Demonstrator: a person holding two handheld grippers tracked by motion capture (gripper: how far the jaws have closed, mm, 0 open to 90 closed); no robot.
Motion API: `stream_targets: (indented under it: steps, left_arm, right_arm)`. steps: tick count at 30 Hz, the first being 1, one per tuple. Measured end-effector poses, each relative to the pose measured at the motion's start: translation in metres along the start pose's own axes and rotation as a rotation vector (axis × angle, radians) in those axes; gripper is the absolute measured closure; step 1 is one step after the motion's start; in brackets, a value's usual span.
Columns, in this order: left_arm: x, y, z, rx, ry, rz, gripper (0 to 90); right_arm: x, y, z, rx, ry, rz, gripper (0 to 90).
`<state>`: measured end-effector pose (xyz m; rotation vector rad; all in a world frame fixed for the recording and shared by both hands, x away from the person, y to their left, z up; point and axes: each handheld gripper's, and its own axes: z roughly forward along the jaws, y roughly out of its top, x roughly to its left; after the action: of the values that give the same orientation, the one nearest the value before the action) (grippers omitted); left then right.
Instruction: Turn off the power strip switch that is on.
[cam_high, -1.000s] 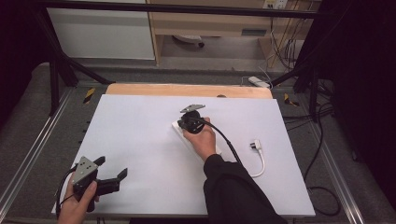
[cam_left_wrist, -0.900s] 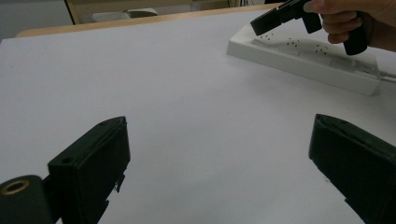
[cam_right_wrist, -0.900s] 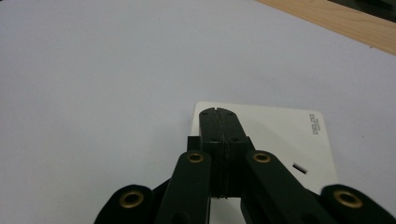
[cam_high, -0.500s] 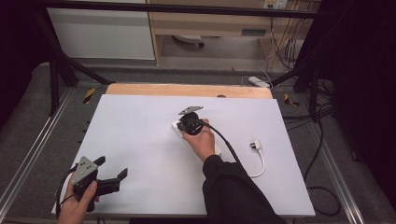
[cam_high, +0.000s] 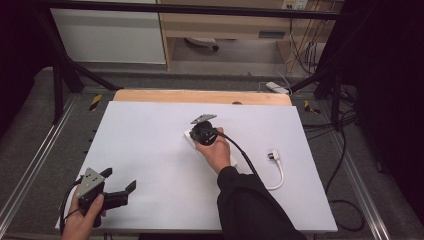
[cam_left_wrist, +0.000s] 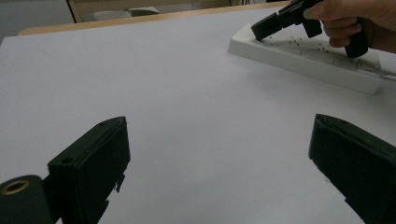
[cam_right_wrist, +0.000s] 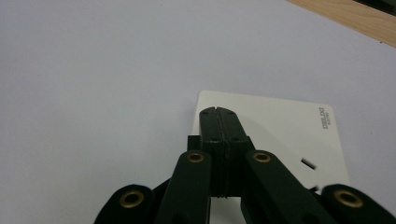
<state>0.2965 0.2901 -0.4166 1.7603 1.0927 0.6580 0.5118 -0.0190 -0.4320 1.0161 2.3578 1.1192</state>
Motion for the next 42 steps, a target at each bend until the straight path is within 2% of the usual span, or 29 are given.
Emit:
stream_targets:
  steps: [12, 15, 19, 32, 42]
  left_arm:
    - [-0.001, 0.000, 0.000, 0.004, -0.005, 0.002, 5.2]
    - [-0.001, 0.000, 0.000, 0.004, -0.005, 0.000, 5.2]
    - [0.000, 0.000, 0.000, 0.000, -0.001, 0.000, 5.2]
    - [0.000, 0.000, 0.001, 0.006, -0.006, 0.001, 5.2]
    - [0.000, 0.000, 0.001, 0.009, -0.004, 0.006, 5.2]
  right_arm:
    - [0.001, -0.001, 0.002, 0.002, -0.007, -0.008, 90.0]
    - [0.002, -0.001, 0.003, -0.006, -0.004, 0.006, 90.0]
    - [0.004, 0.001, 0.003, 0.006, 0.006, -0.005, 90.0]
    - [0.001, 0.004, -0.003, -0.033, 0.014, -0.001, 90.0]
    - [0.001, 0.008, -0.014, -0.083, 0.026, 0.026, 90.0]
